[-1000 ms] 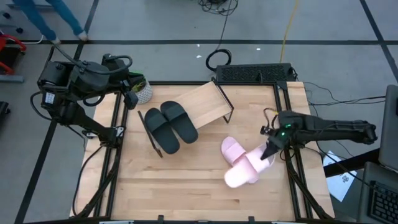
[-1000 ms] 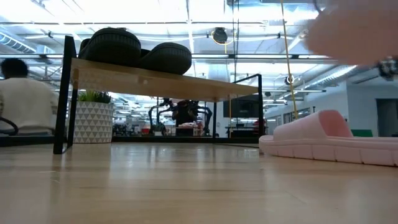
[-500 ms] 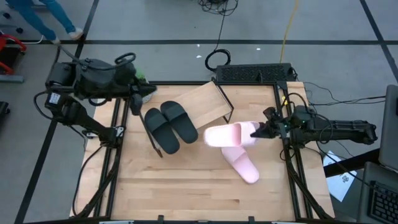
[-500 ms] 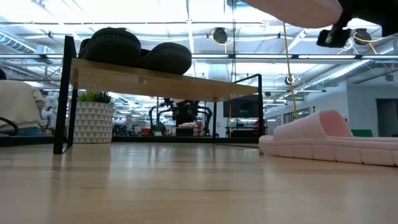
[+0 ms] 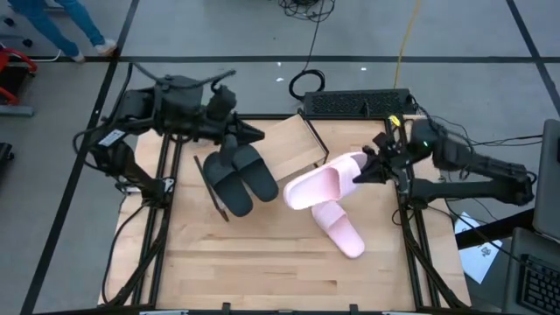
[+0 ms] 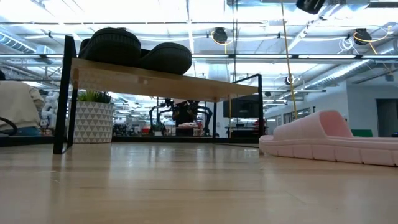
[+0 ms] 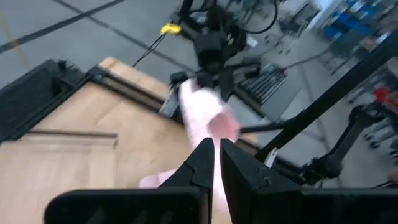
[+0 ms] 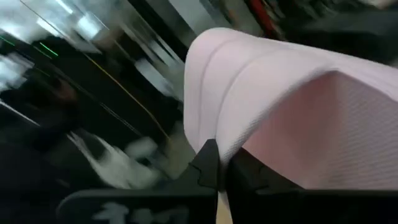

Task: Pick and place slides into the shelf
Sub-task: Put the top pink slide on the shelf

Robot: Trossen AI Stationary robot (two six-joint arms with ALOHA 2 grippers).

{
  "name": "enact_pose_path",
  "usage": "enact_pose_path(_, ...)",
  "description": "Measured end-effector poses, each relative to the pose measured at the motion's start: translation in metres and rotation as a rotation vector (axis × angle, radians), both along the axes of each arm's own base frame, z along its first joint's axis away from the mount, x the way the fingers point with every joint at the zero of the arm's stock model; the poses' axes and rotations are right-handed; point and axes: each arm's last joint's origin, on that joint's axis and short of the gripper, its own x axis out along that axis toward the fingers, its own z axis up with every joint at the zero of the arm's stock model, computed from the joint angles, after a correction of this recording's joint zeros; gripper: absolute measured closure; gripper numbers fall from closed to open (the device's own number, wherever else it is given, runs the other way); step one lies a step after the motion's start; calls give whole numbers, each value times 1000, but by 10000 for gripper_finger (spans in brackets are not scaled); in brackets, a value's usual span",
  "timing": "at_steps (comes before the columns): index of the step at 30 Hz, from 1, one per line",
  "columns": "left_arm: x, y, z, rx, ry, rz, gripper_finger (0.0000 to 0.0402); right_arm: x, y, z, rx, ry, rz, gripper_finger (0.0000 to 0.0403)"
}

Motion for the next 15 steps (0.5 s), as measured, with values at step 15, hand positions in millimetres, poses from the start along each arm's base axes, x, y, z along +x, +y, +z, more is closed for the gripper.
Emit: enact_pose_path(15, 36, 8, -10, -131, -36, -173, 376, 46, -25, 104, -605, 318, 36, 403)
